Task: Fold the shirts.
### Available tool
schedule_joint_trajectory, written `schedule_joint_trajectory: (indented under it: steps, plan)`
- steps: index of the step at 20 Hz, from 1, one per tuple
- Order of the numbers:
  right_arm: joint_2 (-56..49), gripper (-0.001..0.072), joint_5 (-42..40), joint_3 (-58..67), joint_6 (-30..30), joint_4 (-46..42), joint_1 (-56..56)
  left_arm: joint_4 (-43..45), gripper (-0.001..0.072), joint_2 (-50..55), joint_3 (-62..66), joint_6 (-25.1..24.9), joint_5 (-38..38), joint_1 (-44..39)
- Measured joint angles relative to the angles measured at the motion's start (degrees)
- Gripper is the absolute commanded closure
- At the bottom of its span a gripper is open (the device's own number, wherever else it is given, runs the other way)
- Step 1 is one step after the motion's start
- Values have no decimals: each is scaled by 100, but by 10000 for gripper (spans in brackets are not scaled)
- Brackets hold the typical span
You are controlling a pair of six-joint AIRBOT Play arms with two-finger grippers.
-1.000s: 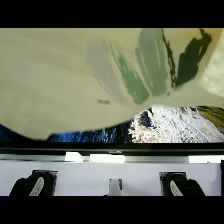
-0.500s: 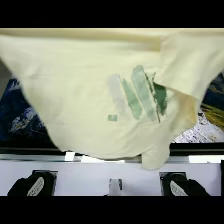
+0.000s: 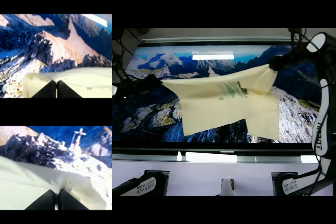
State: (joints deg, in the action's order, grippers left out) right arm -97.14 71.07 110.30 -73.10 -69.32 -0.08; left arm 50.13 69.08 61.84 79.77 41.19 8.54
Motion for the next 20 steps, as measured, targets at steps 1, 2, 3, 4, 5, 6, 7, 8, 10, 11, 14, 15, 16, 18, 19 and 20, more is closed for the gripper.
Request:
schedule_joint_trajectory:
  steps: [1, 2, 3, 4, 5, 6, 7, 8, 10, 11, 14, 15, 16, 18, 19, 20]
  plan:
    - [-197, 682, -4, -2, -50, 197, 2, -81, 671, 212, -20, 0, 24, -2]
    - [-348, 639, 0, -2, -96, 343, 2, -155, 632, 378, -33, 2, 74, -11]
    - [-461, 400, -2, 0, -127, 463, -2, -210, 321, 525, -46, 0, 149, -24]
    - [-544, 155, -13, 0, -142, 540, -7, -256, -5, 629, -52, 2, 249, -26]
    - [-590, 122, -22, 13, -138, 619, -33, -282, -13, 708, -44, 4, 424, -13]
    - [-601, 135, -50, 46, -83, 706, -94, -295, 21, 763, -7, 17, 673, 44]
    - [-588, 180, -28, 76, 31, 748, -192, -221, 149, 804, 48, 17, 1047, 149]
    - [-553, 180, 111, 98, 199, 756, -343, -81, 165, 828, 96, 20, 1464, 275]
    - [-461, 198, 555, 133, 557, 754, -745, 352, 155, 850, 111, 20, 2463, 581]
    - [-439, 198, 890, 133, 708, 710, -962, 577, 155, 841, 24, 22, 2870, 745]
    - [-389, 209, 1956, 85, 1078, 501, -1572, 846, 97, 748, -625, 39, 3591, 1036]
    - [-387, 267, 2223, 70, 1158, 420, -1692, 837, 96, 723, -929, -11, 3644, 1058]
    - [-387, 275, 2448, 63, 1231, 284, -1792, 776, 97, 708, -1211, -72, 3681, 1056]
    - [-374, 275, 2741, 50, 1331, 127, -1910, 485, 97, 688, -1757, -210, 3565, 914]
    - [-376, 275, 2815, 46, 1368, 66, -1934, 354, 98, 684, -1965, -254, 3458, 804]
    - [-374, 275, 2859, 46, 1388, 48, -1958, 227, 98, 682, -2149, -293, 3318, 678]
